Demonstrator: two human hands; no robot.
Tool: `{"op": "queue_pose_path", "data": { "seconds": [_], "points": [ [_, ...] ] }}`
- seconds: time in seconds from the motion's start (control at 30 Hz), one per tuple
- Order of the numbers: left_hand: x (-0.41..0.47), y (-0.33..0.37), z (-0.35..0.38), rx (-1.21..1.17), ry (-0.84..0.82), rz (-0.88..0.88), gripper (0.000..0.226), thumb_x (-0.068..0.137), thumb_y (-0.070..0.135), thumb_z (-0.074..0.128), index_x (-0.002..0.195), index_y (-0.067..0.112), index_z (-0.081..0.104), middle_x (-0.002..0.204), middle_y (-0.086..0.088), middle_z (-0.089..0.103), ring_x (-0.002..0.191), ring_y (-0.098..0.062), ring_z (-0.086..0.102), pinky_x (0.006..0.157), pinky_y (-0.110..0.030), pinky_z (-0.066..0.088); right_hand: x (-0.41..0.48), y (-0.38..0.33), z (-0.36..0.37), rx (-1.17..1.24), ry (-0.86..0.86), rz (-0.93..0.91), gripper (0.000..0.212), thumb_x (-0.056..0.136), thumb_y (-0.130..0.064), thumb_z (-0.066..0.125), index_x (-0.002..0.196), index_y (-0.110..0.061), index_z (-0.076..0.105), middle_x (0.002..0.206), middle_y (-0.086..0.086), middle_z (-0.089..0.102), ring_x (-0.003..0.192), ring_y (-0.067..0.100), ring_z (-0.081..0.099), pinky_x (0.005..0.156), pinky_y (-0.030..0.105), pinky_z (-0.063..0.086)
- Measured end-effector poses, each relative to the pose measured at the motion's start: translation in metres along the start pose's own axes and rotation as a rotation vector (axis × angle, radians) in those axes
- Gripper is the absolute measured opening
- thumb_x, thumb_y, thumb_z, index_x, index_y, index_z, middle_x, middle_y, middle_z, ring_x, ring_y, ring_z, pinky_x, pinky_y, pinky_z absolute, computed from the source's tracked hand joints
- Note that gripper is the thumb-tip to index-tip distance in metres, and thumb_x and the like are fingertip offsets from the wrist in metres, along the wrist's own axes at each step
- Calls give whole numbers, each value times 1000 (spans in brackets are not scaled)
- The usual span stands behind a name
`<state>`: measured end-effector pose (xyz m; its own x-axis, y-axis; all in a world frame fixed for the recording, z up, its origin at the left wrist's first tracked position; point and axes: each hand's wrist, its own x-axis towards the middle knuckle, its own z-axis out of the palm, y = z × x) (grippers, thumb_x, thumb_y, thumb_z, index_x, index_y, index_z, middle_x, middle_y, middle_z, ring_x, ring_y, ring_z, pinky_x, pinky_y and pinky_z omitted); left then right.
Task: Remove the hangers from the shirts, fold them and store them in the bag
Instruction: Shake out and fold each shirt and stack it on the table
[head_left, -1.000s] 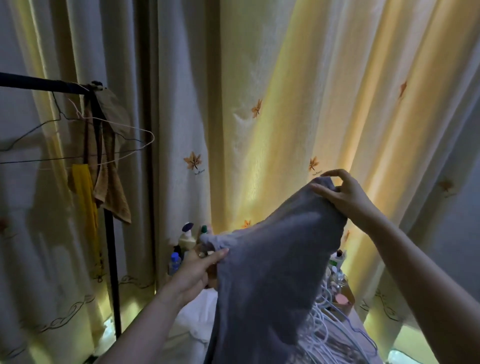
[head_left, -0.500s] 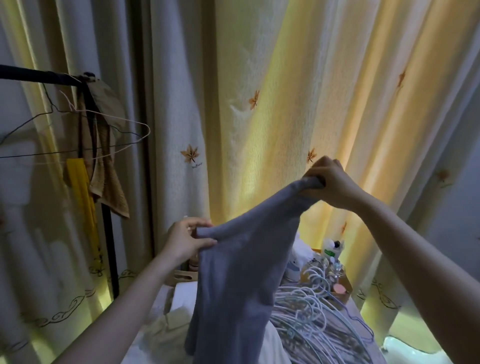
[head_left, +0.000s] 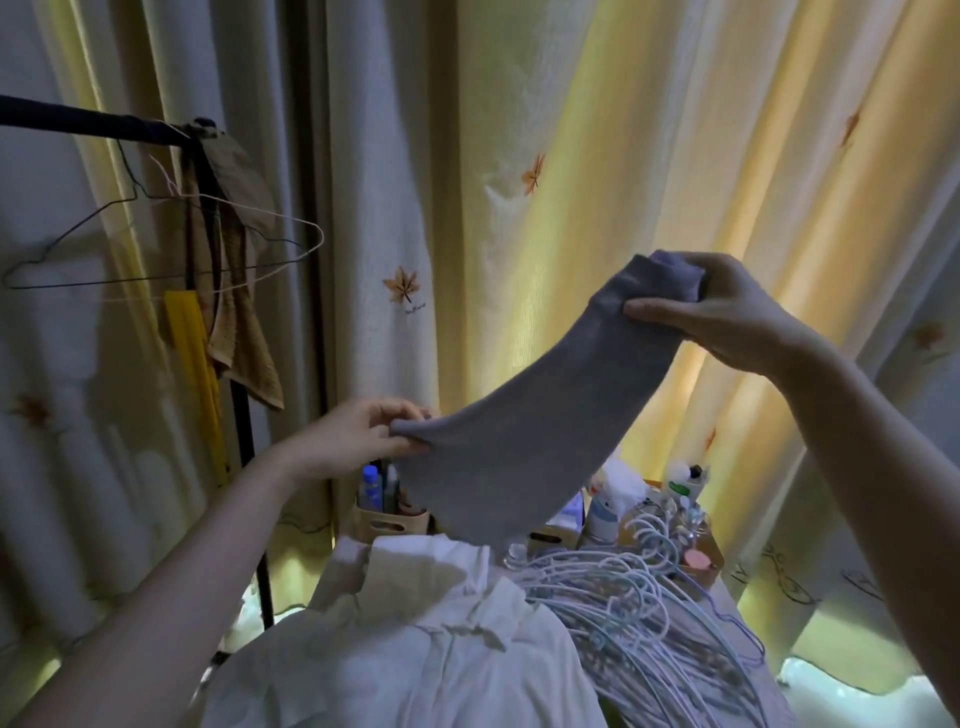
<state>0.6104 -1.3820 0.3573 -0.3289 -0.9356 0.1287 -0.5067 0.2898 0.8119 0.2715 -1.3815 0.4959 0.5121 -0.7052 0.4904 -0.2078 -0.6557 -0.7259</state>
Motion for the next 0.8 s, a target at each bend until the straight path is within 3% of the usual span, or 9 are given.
{"op": "queue_pose_path", "data": {
  "seconds": [0.07,0.17,0.27,0.37,0.43,0.6,0.67,0.73,0.8],
  "points": [
    [-11,-18,15,19,-194,-63,14,80,16,73,90,26,71,103,15,68,97,6,60,78,-10,48,-13,13,9,17,-125,107,41,63,-45,83,91,-18,72,93,12,70,90,27,68,75,35,57],
    [-23,-46,51,23,-457,-133,13,80,11,72,92,16,68,88,5,70,84,-4,64,77,-23,50,-37,41,30,94,-248,241,35,62,-43,81,89,-21,73,93,9,72,88,22,70,69,26,58],
    [-34,-80,98,28,-608,-213,17,83,10,69,94,21,64,87,2,67,80,-4,60,74,-20,46,-65,83,55,117,-227,387,29,66,-37,79,89,-19,72,93,7,72,86,22,70,67,23,56],
    [-51,-119,144,-66,-711,-339,17,87,9,66,104,9,61,87,-5,60,75,-6,55,74,-23,44,-96,137,84,119,-154,612,35,66,-36,79,93,-15,70,91,3,74,85,18,71,66,20,55],
    [-63,-141,165,-175,-774,-432,8,89,5,62,90,13,58,76,1,55,69,0,54,69,-18,45,-111,173,105,128,-131,737,32,71,-31,78,95,-13,70,90,2,74,85,14,71,67,20,55],
    [-82,-181,201,-166,-725,-620,19,90,-3,51,105,8,55,86,-8,54,72,-7,52,66,-17,48,-134,250,163,124,-34,961,44,84,-13,70,122,-3,52,112,14,66,88,21,68,67,26,53],
    [-88,-193,216,-119,-676,-659,23,88,2,51,109,9,58,94,-12,53,71,-8,51,66,-18,46,-157,272,191,54,-102,1112,47,88,-12,65,128,-4,40,116,18,58,75,19,59,59,26,46],
    [-92,-202,227,-137,-612,-684,21,90,12,55,109,9,64,95,-7,58,71,-5,53,68,-18,45,-184,289,216,-96,-182,1189,36,89,-19,64,117,-10,44,99,8,55,70,17,53,61,31,45],
    [-97,-207,232,-177,-512,-694,20,91,27,60,100,12,69,87,1,62,71,-2,53,67,-16,43,-210,292,234,-306,-229,1145,22,86,-28,67,87,-18,47,81,-2,51,78,16,49,68,30,41]
  ]
}}
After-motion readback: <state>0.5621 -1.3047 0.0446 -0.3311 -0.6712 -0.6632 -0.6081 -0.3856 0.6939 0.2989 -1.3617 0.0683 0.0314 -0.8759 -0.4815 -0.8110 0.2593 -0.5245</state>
